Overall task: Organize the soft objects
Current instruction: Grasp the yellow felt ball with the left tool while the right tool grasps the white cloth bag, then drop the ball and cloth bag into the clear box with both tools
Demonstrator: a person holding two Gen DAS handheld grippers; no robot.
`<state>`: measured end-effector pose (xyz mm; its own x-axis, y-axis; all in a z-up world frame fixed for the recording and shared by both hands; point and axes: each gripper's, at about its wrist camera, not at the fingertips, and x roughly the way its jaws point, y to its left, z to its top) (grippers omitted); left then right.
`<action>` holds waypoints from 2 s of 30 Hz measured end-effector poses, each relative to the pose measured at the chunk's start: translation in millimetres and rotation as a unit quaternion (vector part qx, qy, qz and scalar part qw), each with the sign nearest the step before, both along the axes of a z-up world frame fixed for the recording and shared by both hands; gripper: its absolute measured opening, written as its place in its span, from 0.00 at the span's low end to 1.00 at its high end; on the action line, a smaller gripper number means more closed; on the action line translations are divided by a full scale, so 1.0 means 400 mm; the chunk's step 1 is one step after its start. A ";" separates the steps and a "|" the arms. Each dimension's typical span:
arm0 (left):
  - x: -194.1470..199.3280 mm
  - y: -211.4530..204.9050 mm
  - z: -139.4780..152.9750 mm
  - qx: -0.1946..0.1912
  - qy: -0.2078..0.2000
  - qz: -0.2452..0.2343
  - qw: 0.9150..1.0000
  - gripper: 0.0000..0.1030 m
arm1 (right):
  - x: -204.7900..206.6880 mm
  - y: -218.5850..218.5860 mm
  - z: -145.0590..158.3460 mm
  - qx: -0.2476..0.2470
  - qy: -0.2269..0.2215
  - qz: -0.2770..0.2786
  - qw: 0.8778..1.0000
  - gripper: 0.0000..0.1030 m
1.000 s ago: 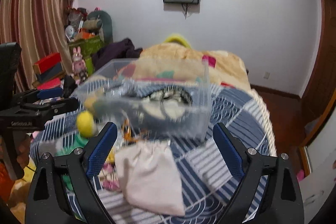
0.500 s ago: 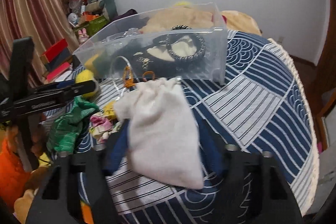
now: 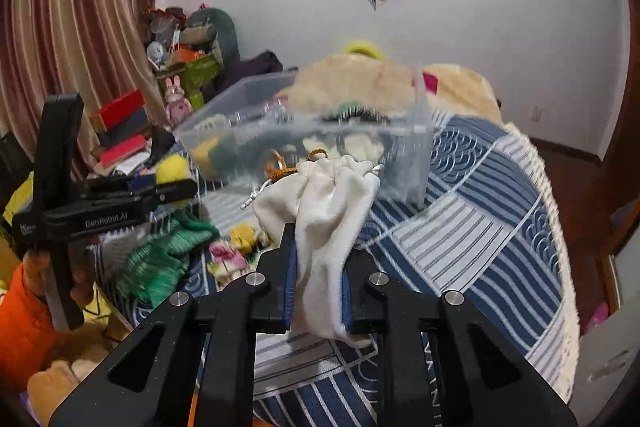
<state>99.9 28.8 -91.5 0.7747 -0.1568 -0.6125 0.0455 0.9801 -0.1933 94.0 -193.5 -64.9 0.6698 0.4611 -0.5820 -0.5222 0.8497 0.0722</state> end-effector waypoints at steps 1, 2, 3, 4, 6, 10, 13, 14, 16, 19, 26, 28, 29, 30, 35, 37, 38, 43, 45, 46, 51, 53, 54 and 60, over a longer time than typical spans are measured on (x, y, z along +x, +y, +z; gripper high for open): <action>-0.003 0.000 0.011 0.000 -0.006 0.000 1.000 0.43 | -0.003 0.002 0.011 0.000 -0.009 -0.001 1.000 0.15; -0.009 -0.002 0.021 0.001 -0.012 0.000 1.000 0.43 | -0.008 0.004 0.022 0.000 -0.018 -0.002 1.000 0.15; -0.016 -0.004 0.034 0.002 -0.020 -0.001 1.000 0.43 | -0.010 0.004 0.032 0.001 -0.025 -0.003 1.000 0.15; -0.017 -0.003 0.043 0.002 -0.025 -0.001 1.000 0.43 | -0.013 0.003 0.045 0.004 -0.033 -0.004 0.999 0.15; -0.024 -0.003 0.069 0.001 -0.041 -0.002 0.999 0.43 | -0.012 0.005 0.062 0.011 -0.043 -0.005 0.999 0.15; -0.017 -0.002 0.110 -0.001 -0.063 -0.001 0.998 0.43 | -0.010 0.007 0.101 0.023 -0.067 -0.010 0.997 0.15; -0.003 -0.005 0.133 0.000 -0.074 0.001 0.997 0.43 | 0.000 0.009 0.126 0.032 -0.081 -0.013 0.996 0.15; 0.001 -0.005 0.140 -0.001 -0.077 0.002 0.997 0.44 | 0.006 0.010 0.137 0.036 -0.087 -0.014 0.995 0.15; 0.008 -0.008 0.151 -0.001 -0.084 0.002 0.997 0.44 | 0.020 0.014 0.154 0.039 -0.098 -0.015 0.994 0.15; 0.033 -0.010 0.168 0.001 -0.090 0.001 0.996 0.44 | 0.039 0.026 0.170 0.041 -0.105 -0.012 0.994 0.15; 0.096 -0.022 0.179 0.002 -0.088 -0.006 0.996 0.44 | 0.102 0.074 0.172 0.022 -0.113 -0.012 0.993 0.15; 0.117 -0.026 0.173 0.002 -0.082 -0.009 0.997 0.44 | 0.127 0.086 0.162 0.018 -0.104 -0.013 0.994 0.15; 0.130 -0.028 0.167 0.002 -0.077 -0.011 0.997 0.44 | 0.137 0.087 0.156 0.017 -0.100 -0.015 0.995 0.15; 0.144 -0.030 0.159 0.002 -0.071 -0.011 0.997 0.44 | 0.149 0.091 0.150 0.017 -0.095 -0.019 0.995 0.15; 0.197 -0.036 0.118 -0.005 -0.044 -0.014 0.999 0.44 | 0.203 0.117 0.102 0.014 -0.058 -0.031 0.998 0.15; 0.216 -0.040 0.101 -0.004 -0.034 -0.016 0.999 0.44 | 0.224 0.130 0.081 0.005 -0.045 -0.030 0.999 0.15; 0.225 -0.043 0.094 -0.004 -0.030 -0.017 0.999 0.44 | 0.230 0.135 0.073 0.001 -0.040 -0.030 0.999 0.15; 0.265 -0.056 0.063 0.001 -0.014 -0.024 1.000 0.44 | 0.253 0.155 0.036 -0.020 -0.017 -0.028 0.999 0.15; 0.281 -0.061 0.053 0.006 -0.007 -0.026 1.000 0.44 | 0.264 0.159 0.031 -0.019 -0.006 -0.028 0.999 0.15; 0.289 -0.063 0.049 0.008 -0.003 -0.028 1.000 0.43 | 0.269 0.161 0.027 -0.021 0.001 -0.027 0.999 0.15; 0.289 -0.065 0.043 0.016 0.003 -0.031 0.999 0.45 | 0.271 0.159 0.017 -0.035 0.013 -0.023 0.999 0.16; 0.287 -0.067 0.043 0.019 0.003 -0.031 0.999 0.46 | 0.271 0.158 0.017 -0.041 0.015 -0.021 0.999 0.19; 0.285 -0.068 0.045 0.019 0.003 -0.032 0.999 0.46 | 0.266 0.156 0.018 -0.043 0.014 -0.020 0.999 0.20; 0.258 -0.074 0.060 0.027 -0.002 -0.033 0.999 0.53 | 0.248 0.141 0.031 -0.055 -0.001 -0.022 0.998 0.31</action>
